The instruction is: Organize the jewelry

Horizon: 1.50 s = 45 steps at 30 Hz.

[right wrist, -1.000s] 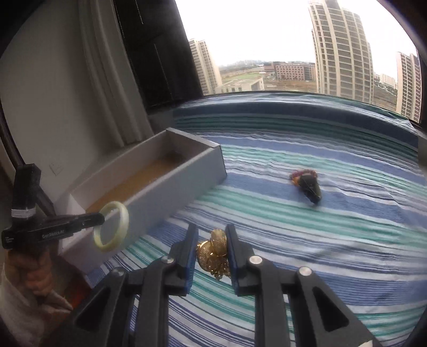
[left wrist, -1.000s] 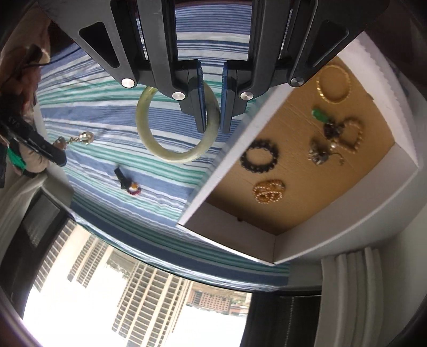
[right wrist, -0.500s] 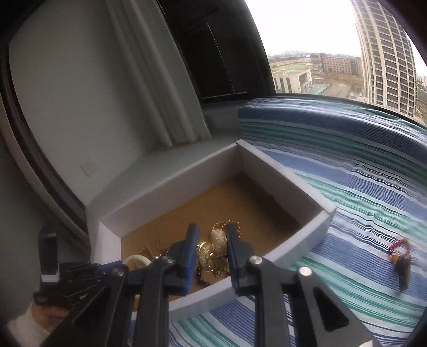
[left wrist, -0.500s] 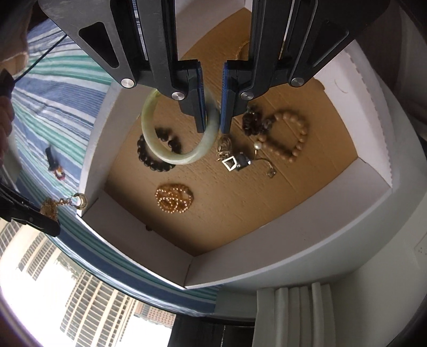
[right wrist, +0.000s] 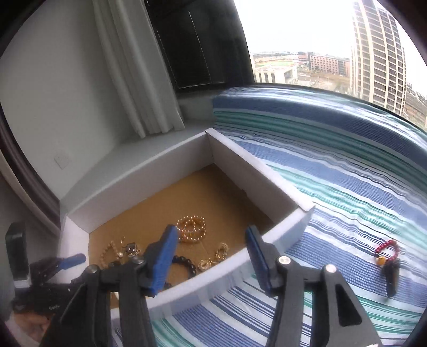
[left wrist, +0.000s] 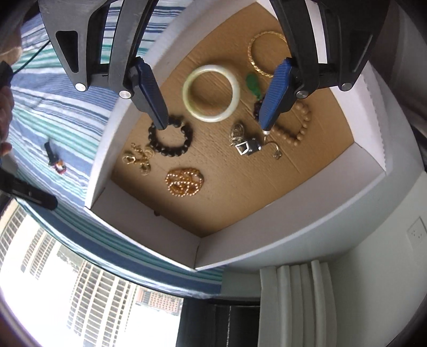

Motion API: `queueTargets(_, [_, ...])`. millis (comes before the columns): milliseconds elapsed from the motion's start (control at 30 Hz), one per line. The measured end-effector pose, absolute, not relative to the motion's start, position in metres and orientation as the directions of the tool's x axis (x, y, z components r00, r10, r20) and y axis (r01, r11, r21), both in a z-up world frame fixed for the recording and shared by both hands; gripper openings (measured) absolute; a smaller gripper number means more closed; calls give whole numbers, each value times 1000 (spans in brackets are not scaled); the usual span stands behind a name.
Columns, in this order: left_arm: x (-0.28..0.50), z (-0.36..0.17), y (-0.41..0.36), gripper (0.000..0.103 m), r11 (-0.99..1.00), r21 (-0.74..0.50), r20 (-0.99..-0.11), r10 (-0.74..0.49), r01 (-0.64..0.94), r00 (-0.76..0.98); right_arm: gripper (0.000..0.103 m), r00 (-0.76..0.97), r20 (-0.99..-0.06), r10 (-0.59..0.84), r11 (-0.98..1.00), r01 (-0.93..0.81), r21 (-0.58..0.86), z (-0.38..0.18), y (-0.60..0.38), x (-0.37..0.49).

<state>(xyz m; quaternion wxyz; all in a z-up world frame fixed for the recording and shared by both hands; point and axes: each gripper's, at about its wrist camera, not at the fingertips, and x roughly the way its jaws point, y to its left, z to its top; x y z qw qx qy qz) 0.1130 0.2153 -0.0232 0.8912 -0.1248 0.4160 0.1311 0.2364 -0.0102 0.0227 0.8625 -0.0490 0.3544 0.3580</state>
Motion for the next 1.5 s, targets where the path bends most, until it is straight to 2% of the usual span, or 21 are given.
queueTargets(67, [108, -12, 196, 77, 945, -85, -745, 149, -315, 650, 74, 507, -660, 555, 747, -653, 126, 18, -30, 213])
queueTargets(100, [108, -8, 184, 79, 950, -70, -732, 159, -305, 662, 75, 514, -670, 536, 754, -648, 106, 14, -41, 204])
queueTargets(333, [109, 2, 127, 80, 973, 11, -694, 173, -229, 699, 75, 587, -723, 365, 837, -546, -21, -44, -128, 151])
queueTargets(567, [109, 3, 88, 80, 984, 44, -691, 156, -173, 706, 75, 604, -751, 267, 912, -409, -4, -82, -195, 134])
queueTargets(633, [106, -2, 78, 84, 987, 43, -692, 142, -156, 708, 75, 615, -752, 239, 934, -358, 4, -90, -211, 127])
queueTargets(767, [102, -31, 54, 92, 996, 5, -731, 63, -87, 679, 75, 628, -755, 190, 966, -255, 30, -113, -242, 105])
queueTargets(967, [104, -105, 17, 92, 998, -53, -823, -52, 14, 566, 75, 635, -764, 113, 990, -140, 31, -141, -271, 75])
queueTargets(1100, [105, -140, 6, 92, 998, -62, -856, -61, 16, 514, 75, 655, -752, 71, 994, -109, -2, -147, -281, 61])
queueTargets(1200, [100, -144, -1, 92, 1000, -10, -840, -22, 26, 542, 75, 646, -761, 66, 996, -93, 7, -154, -288, 57])
queueTargets(1333, [99, -147, -1, 102, 1000, -13, -838, -23, 21, 545, 77, 666, -744, 61, 995, -95, -3, -155, -288, 52])
queueTargets(1500, [96, -147, 1, 103, 1000, -12, -834, -23, 25, 551, 81, 676, -735, 55, 997, -79, 3, -157, -286, 52])
